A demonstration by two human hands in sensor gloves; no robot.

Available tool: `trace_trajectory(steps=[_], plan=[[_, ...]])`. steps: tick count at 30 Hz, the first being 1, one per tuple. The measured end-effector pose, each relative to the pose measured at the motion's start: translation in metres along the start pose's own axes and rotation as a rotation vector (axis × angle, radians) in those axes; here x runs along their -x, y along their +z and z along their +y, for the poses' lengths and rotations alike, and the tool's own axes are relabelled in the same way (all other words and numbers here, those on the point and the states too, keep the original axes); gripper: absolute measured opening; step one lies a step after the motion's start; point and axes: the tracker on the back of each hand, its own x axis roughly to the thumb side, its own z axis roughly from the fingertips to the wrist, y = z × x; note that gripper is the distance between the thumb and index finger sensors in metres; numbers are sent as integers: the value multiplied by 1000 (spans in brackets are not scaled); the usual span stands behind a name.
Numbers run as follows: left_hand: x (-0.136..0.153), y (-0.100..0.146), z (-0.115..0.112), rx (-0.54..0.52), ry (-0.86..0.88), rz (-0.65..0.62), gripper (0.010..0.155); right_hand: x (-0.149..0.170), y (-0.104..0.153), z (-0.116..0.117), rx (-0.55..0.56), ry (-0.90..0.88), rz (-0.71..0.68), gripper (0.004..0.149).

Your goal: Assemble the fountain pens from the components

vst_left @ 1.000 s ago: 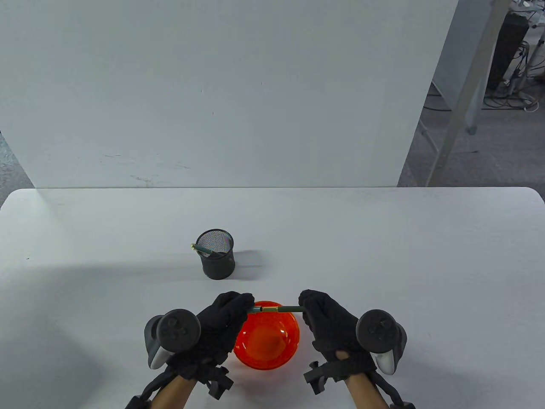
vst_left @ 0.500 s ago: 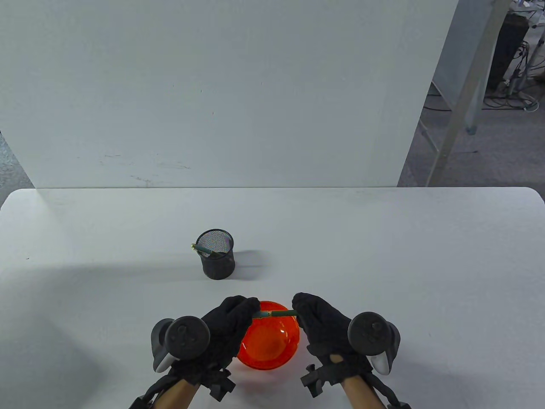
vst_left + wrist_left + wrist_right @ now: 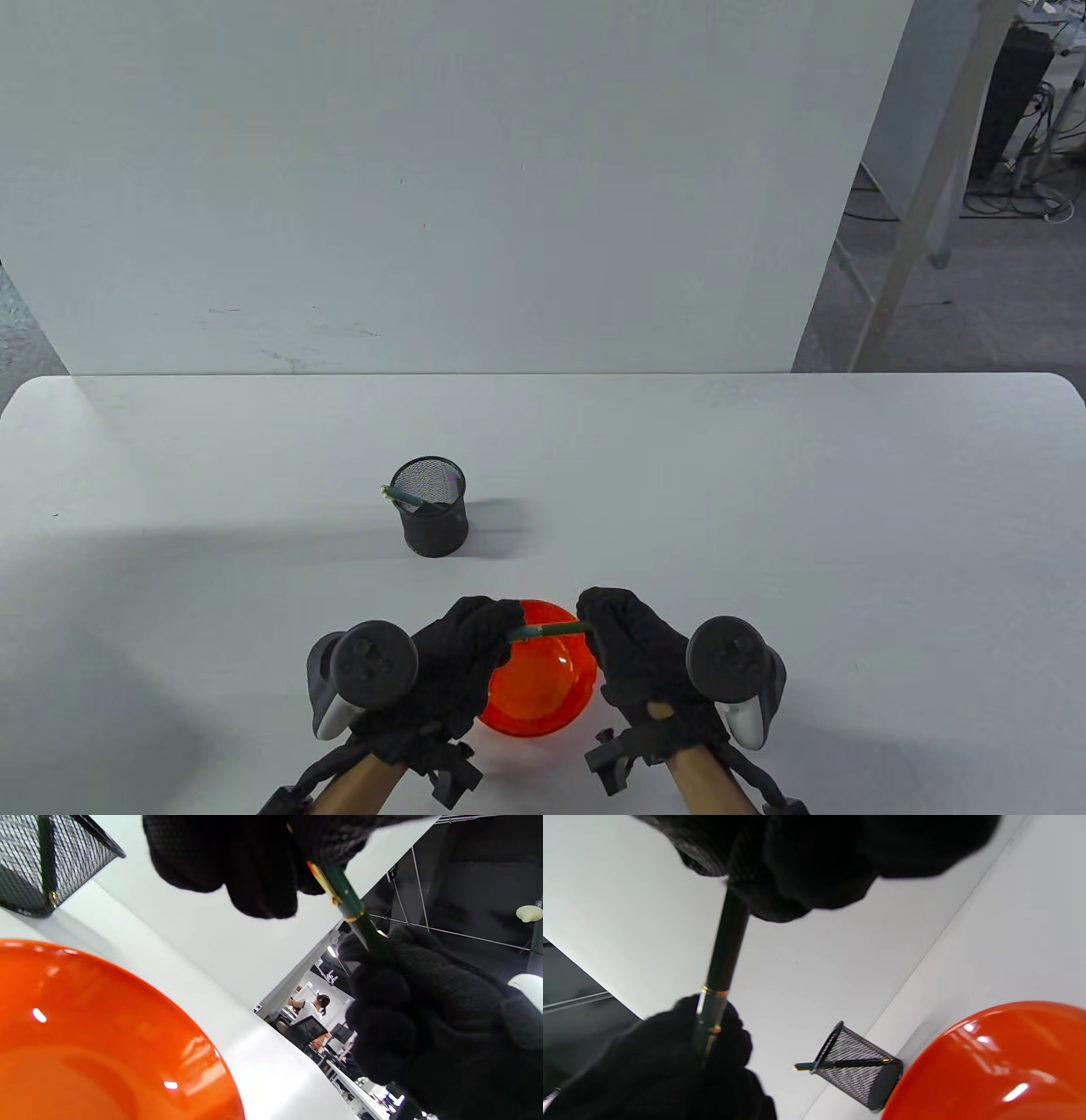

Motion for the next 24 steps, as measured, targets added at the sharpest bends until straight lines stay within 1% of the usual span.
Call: trace_trajectory(steps=[2,3,4,6,8,10,12,13,15,17,19,20,22,23,24], plan=[[0,0,1,8,-29,-3,46,2,-1,1,-41,-9,1,41],[1,1,1,-6,-36,-4,45,3,-2,1,-40,-23,-4,42],[2,0,3,-20,-24,7,45,3,-2,1,-15,-44,3,42],[6,-4,7,3,30,32,45,3,-3,0,6,-98,28,42],[14,-2,14,-69,85,73,47,9,-4,2,11,-166,71,43],[24,1,17,-101,159,101,47,13,-4,1,18,-206,98,43],[31,2,18,-68,229,103,45,15,-4,2,-5,-194,89,43],[31,3,17,-98,238,129,45,16,-3,5,-16,-183,91,43],[32,3,17,-112,229,136,45,18,-2,8,-35,-186,108,44],[32,3,18,-108,240,143,44,18,-3,8,-82,-174,104,45],[31,2,20,-98,238,124,44,18,-4,7,-91,-109,92,45],[30,2,21,-95,223,107,43,19,-5,6,-96,-93,90,46],[28,1,29,-112,183,92,43,18,-7,6,-123,-84,88,55],[28,0,33,-121,183,92,43,18,-6,3,-83,-82,96,59],[30,0,40,-138,177,95,43,18,-7,-2,-11,-89,112,60]])
